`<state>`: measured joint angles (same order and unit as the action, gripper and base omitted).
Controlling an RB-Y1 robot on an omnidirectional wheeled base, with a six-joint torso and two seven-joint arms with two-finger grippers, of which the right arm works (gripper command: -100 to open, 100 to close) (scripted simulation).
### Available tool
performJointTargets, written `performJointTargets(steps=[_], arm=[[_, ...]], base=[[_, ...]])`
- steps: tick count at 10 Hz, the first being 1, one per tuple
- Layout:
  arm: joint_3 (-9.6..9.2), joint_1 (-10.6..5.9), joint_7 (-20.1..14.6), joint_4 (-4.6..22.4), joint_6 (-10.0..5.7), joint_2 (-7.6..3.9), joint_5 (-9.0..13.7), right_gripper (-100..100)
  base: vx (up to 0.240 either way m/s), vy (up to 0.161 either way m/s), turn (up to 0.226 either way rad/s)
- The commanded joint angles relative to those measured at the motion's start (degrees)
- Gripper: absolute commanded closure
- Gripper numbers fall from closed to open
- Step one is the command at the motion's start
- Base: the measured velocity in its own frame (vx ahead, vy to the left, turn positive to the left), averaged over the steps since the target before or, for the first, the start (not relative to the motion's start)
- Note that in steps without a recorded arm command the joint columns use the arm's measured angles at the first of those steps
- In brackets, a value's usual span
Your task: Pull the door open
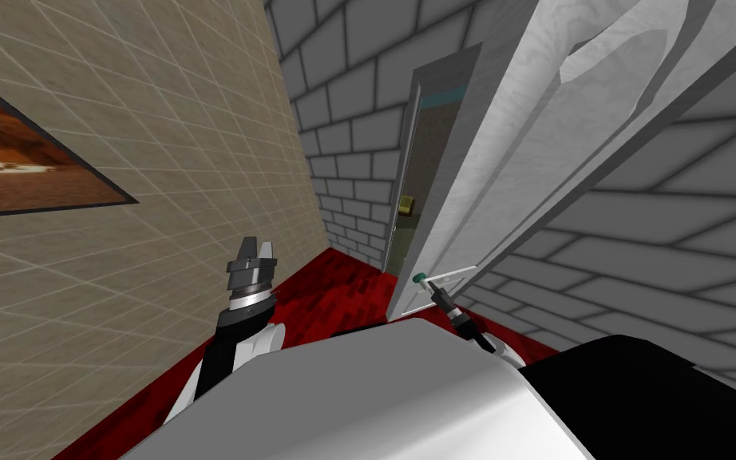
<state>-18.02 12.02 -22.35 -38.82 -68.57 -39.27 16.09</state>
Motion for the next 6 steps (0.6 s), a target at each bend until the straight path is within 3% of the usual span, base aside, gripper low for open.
performJointTargets(steps=[1, 4, 6], arm=[[-0.09, 0.33, 0.0, 0.4, -1.01, -0.37, 0.2, 100], [-0.44, 0.66, -0.2, 1.0, -2.21, -0.79, 0.4, 100], [-0.89, 0.50, -0.4, 1.2, -2.25, -0.52, 0.3, 100]], base=[[-0.202, -0.087, 0.166], [-0.206, -0.075, 0.137], [-0.095, -0.035, 0.101]])
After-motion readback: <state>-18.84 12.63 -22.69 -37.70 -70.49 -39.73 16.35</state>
